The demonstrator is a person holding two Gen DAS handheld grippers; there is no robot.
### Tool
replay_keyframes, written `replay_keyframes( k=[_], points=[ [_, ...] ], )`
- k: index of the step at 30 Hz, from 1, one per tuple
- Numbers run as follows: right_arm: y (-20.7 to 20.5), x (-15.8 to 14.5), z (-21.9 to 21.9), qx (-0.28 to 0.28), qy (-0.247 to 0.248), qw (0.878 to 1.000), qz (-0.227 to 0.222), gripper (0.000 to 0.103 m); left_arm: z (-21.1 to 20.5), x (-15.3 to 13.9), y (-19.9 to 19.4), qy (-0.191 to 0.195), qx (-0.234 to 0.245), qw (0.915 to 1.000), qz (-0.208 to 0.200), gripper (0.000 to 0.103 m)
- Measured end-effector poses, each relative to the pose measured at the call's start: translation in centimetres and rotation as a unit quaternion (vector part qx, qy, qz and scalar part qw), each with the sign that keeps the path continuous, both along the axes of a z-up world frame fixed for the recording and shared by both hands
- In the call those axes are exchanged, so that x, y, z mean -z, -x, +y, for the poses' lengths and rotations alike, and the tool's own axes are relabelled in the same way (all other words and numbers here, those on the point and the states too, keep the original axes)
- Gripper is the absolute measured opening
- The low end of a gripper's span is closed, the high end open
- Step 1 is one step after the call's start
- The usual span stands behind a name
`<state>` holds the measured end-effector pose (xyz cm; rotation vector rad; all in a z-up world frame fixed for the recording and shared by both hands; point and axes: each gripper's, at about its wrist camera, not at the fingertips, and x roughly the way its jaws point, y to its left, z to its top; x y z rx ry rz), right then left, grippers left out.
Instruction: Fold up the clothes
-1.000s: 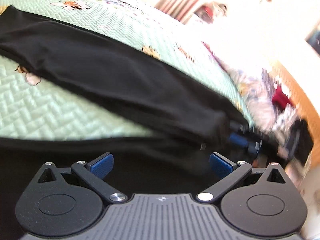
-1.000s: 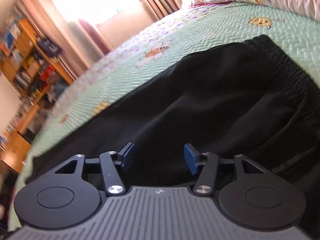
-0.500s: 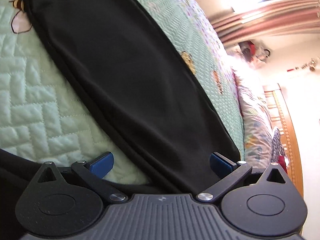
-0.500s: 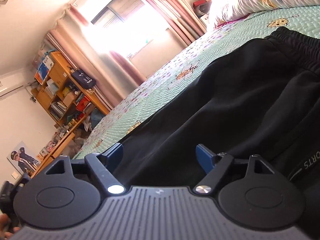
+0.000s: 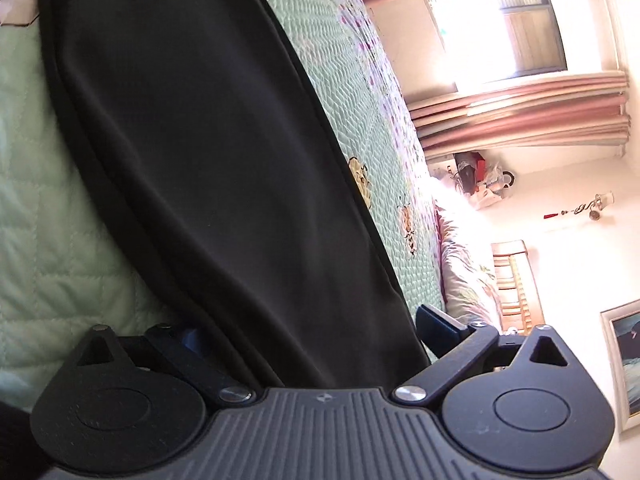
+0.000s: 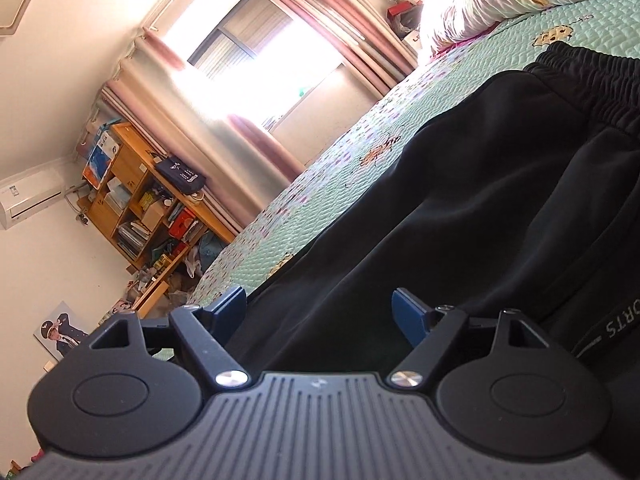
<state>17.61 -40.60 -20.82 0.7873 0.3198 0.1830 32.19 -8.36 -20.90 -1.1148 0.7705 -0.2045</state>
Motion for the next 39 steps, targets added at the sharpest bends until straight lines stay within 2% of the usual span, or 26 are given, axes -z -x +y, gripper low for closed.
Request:
replay_keyframes(
  k=[1, 2, 3, 5, 6, 10, 13, 15, 18, 22, 28, 33, 35, 39],
  points=[
    [0.0, 0.0, 0.0, -0.001, 0.002, 1.0, 0.001, 0.081, 0.0, 0.0, -0.1, -0.004, 0.002, 1.0, -0.003, 0.087],
    [0.0, 0.0, 0.1, -0.001, 0.004, 1.0, 0.002, 0.081, 0.1, 0.0, -0.3, -0.009, 0.004, 0.9999, -0.005, 0.071],
    [0.0, 0.0, 0.1, -0.002, 0.006, 1.0, 0.003, 0.081, 0.1, 0.0, -0.5, -0.012, 0.005, 0.9999, -0.007, 0.045],
    [-0.2, 0.0, 0.3, -0.005, 0.017, 1.0, 0.012, 0.081, 0.3, 0.2, -1.3, -0.012, 0.001, 0.9999, -0.009, 0.02],
    [-0.4, -0.1, 0.6, -0.008, 0.027, 0.999, 0.02, 0.081, 0.5, 0.2, -1.7, -0.011, 0.002, 0.9998, -0.015, 0.018],
    [-1.2, -0.4, 2.3, -0.024, 0.089, 0.994, 0.052, 0.082, -0.2, -2.7, -3.0, -0.091, 0.017, 0.9937, -0.062, 0.016],
    [-1.3, -0.3, 2.3, -0.024, 0.091, 0.994, 0.059, 0.081, -0.1, -3.1, -3.4, -0.097, 0.013, 0.9935, -0.058, 0.016],
    [-1.6, -0.6, 2.9, -0.023, 0.108, 0.992, 0.066, 0.081, 0.0, -3.1, -3.9, -0.101, 0.013, 0.9934, -0.053, 0.016],
    [-1.8, -1.1, 4.1, -0.02, 0.144, 0.986, 0.075, 0.081, 0.0, -4.5, -4.8, -0.112, 0.023, 0.9914, -0.064, 0.016],
    [-0.3, -2.0, 3.6, -0.014, 0.121, 0.992, 0.041, 0.084, 0.7, -7.1, -5.2, -0.13, 0.028, 0.9871, -0.09, 0.016],
    [1.0, -3.7, 4.6, -0.016, 0.16, 0.987, 0.024, 0.091, 1.4, -7.6, -6.4, -0.138, 0.034, 0.986, -0.088, 0.016],
    [-0.7, -2.6, 4.3, 0.01, 0.188, 0.977, 0.1, 0.091, 1.6, -7.2, -7.1, -0.141, 0.036, 0.9859, -0.083, 0.016],
    [-0.8, -3.0, 4.5, 0.006, 0.197, 0.975, 0.105, 0.091, 1.7, -7.1, -7.3, -0.142, 0.036, 0.9858, -0.081, 0.016],
    [-1.7, -4.7, 5.1, 0.018, 0.248, 0.964, 0.098, 0.091, 1.9, -6.8, -7.9, -0.145, 0.038, 0.9857, -0.077, 0.016]
  ],
)
